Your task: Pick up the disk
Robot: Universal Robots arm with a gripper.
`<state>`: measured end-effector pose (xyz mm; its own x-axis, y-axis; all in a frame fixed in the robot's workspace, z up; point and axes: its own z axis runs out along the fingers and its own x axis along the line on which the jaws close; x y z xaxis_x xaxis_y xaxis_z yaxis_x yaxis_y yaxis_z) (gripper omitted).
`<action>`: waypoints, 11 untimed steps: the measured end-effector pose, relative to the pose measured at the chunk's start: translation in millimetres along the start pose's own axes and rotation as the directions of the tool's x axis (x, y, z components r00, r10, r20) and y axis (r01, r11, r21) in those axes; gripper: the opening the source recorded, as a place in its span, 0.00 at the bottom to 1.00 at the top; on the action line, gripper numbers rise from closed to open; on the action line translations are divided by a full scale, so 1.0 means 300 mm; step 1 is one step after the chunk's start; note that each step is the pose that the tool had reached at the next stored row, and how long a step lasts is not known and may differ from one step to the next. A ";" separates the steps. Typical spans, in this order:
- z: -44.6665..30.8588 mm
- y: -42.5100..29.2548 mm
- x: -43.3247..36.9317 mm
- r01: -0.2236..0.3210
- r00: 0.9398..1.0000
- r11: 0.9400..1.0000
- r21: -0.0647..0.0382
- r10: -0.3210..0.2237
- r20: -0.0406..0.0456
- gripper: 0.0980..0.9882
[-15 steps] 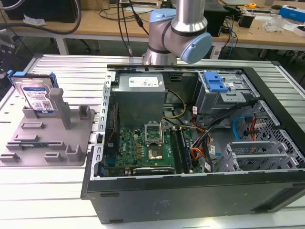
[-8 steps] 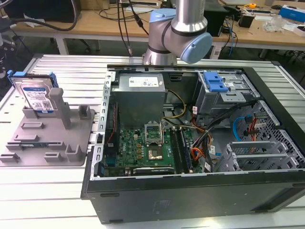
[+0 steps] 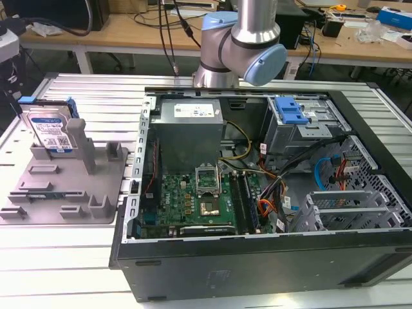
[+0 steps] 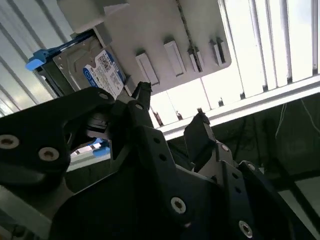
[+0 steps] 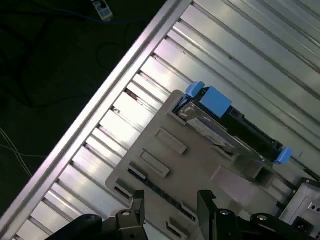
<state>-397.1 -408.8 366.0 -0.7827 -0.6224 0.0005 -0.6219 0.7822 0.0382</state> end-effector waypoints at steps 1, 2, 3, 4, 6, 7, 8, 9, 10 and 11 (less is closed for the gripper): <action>0.000 0.000 0.000 0.033 0.999 0.999 0.000 -0.033 -0.001 0.50; 0.001 0.000 0.000 0.060 0.998 0.998 0.000 -0.060 -0.002 0.50; 0.001 0.000 0.000 0.079 0.997 0.997 0.000 -0.079 -0.003 0.50; 0.001 0.000 0.000 0.098 0.995 0.995 0.000 -0.098 -0.004 0.50; 0.002 0.000 0.000 0.162 0.987 0.987 0.000 -0.162 -0.006 0.50; 0.002 0.000 0.000 0.178 0.984 0.984 -0.001 -0.178 -0.007 0.50; 0.002 0.000 0.000 0.213 0.977 0.977 -0.001 -0.213 -0.008 0.50; 0.003 0.000 0.000 0.239 0.971 0.971 -0.001 -0.239 -0.009 0.50; 0.003 0.000 0.000 0.257 0.966 0.966 -0.001 -0.257 -0.010 0.50; 0.003 0.000 0.000 0.280 0.960 0.960 -0.001 -0.280 -0.011 0.50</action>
<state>-397.1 -408.8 364.9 -0.5770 -0.8168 0.0005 -0.8161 0.5766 0.0382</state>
